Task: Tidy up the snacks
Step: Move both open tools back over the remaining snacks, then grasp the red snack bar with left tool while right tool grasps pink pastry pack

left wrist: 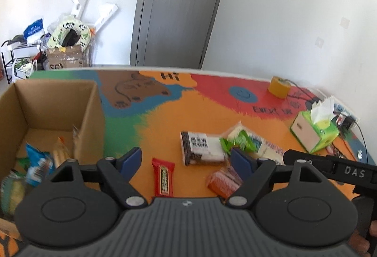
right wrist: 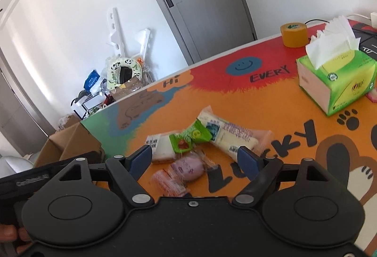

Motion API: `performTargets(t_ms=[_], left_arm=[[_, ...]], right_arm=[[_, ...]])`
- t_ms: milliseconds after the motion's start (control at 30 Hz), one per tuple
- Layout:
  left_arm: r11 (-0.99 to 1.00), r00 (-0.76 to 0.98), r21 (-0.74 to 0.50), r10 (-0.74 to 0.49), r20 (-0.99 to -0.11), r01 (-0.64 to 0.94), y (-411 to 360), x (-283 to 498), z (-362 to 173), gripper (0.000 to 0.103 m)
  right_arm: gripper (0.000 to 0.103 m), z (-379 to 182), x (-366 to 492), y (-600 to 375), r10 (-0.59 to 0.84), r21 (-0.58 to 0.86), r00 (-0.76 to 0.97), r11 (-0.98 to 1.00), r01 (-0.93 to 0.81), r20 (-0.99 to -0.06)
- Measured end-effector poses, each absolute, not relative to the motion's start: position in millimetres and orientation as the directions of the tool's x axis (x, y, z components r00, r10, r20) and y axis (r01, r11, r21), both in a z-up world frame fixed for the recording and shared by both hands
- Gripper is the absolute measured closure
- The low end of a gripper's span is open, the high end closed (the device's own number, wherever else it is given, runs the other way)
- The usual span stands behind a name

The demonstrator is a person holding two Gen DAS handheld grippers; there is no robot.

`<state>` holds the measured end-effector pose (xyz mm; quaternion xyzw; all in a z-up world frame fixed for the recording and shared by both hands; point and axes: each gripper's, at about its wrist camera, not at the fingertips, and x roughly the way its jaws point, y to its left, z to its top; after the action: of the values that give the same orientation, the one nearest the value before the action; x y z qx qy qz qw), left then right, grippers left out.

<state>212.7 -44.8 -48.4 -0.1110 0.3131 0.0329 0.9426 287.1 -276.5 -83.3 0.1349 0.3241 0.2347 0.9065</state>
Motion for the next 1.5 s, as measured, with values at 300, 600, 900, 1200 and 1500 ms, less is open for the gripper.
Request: performTargets(t_ms=[300,600,900,1200,1500], left_arm=[[0.972,0.778,-0.154,0.041,-0.627,-0.176,-45.8,220.9,-77.2,0.034],[0.966,0.752,-0.137,0.080,-0.654,-0.221,-40.9,227.8,-100.3,0.046],[0.965,0.734,-0.155,0.054,-0.677,-0.214,-38.9,226.4,-113.5,0.084],[0.960,0.736,-0.195,0.018,-0.676,-0.203,-40.5,212.6,-111.4,0.085],[0.956,0.740,-0.212,0.009,-0.673,-0.204,-39.4,195.2,-111.2,0.085]], right_arm=[[0.044,-99.6,285.5,-266.8,0.549,0.404,0.639,0.834,-0.376,-0.538],[0.046,-113.9,288.7,-249.7,0.575,0.405,0.598,0.818,-0.409,-0.557],[0.046,-125.1,292.1,-238.5,0.586,0.410,0.566,0.810,-0.419,-0.580],[0.045,-134.6,292.1,-225.6,0.582,0.395,0.549,0.812,-0.430,-0.599],[0.072,-135.9,278.6,-219.5,0.573,0.352,0.556,0.815,-0.459,-0.602]])
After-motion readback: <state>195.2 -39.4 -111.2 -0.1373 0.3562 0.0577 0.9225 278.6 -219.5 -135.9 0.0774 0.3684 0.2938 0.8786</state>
